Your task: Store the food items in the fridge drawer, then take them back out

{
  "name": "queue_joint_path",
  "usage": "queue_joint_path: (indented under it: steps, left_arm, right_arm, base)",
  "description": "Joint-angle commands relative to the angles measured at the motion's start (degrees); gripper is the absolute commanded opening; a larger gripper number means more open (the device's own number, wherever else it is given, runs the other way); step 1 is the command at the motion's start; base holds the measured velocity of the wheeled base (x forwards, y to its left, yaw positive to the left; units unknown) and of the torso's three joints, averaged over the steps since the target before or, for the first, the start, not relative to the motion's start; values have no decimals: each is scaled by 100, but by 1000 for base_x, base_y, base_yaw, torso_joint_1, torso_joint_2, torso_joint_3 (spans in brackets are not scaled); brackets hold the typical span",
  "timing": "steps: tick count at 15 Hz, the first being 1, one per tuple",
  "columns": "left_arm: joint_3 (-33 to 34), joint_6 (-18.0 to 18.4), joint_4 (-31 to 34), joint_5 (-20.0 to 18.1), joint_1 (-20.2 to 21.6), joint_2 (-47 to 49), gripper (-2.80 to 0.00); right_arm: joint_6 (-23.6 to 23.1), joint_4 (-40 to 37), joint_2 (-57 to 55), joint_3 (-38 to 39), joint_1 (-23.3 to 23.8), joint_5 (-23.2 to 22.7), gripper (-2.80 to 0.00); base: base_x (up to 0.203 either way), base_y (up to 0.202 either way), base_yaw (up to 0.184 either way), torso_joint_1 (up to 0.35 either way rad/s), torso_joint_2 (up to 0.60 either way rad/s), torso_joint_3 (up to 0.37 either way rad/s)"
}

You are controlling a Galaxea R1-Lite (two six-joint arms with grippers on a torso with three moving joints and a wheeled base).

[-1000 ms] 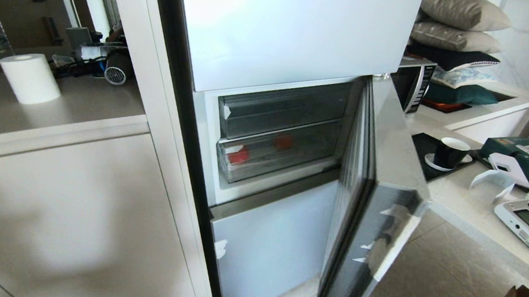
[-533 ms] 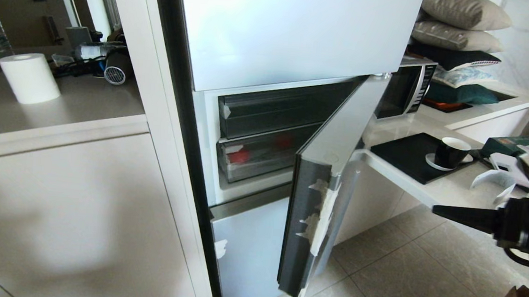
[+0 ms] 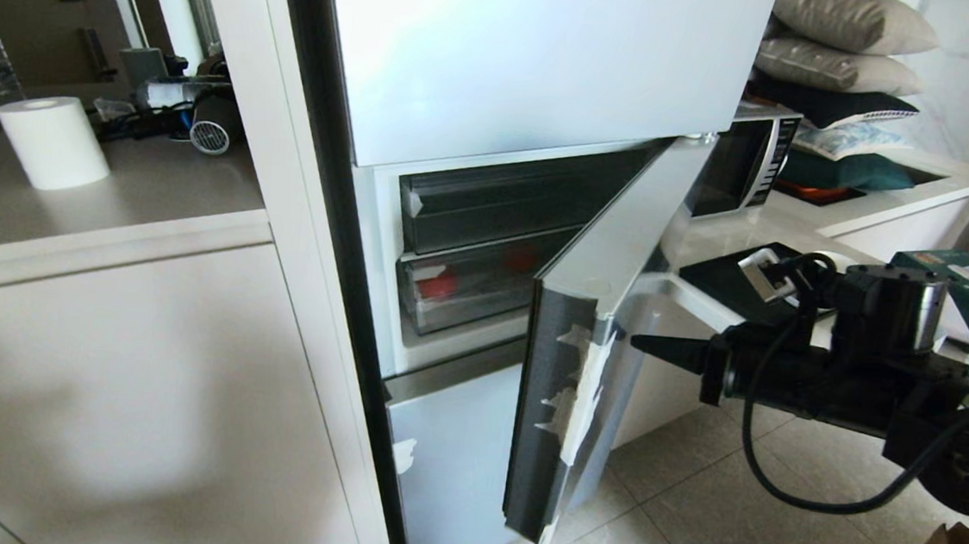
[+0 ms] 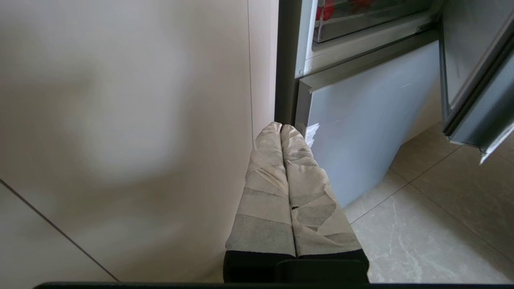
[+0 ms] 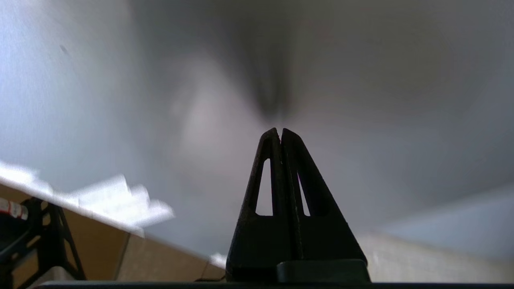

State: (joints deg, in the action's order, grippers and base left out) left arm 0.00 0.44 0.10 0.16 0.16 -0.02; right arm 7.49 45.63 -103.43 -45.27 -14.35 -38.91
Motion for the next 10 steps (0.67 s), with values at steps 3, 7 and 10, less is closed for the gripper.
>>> queue_joint_path:
  steps: [3,7,10]
  left_arm:
    - [0,0,-1,2,2,2,-280]
    - [0,0,-1,2,2,5,-280]
    - [0,0,-1,2,2,2,-280]
  right_arm:
    - [-31,417,-1062,-692,-531,-12,-280]
    - [-37,1508,-2837,-2452,-954,928,-280]
    - [-47,2064,-4143,-4451,-1173,1988,-280]
  base:
    - [0,0,0,0,0,0]
    - [0,0,0,0,0,0]
    - [0,0,0,0,0,0]
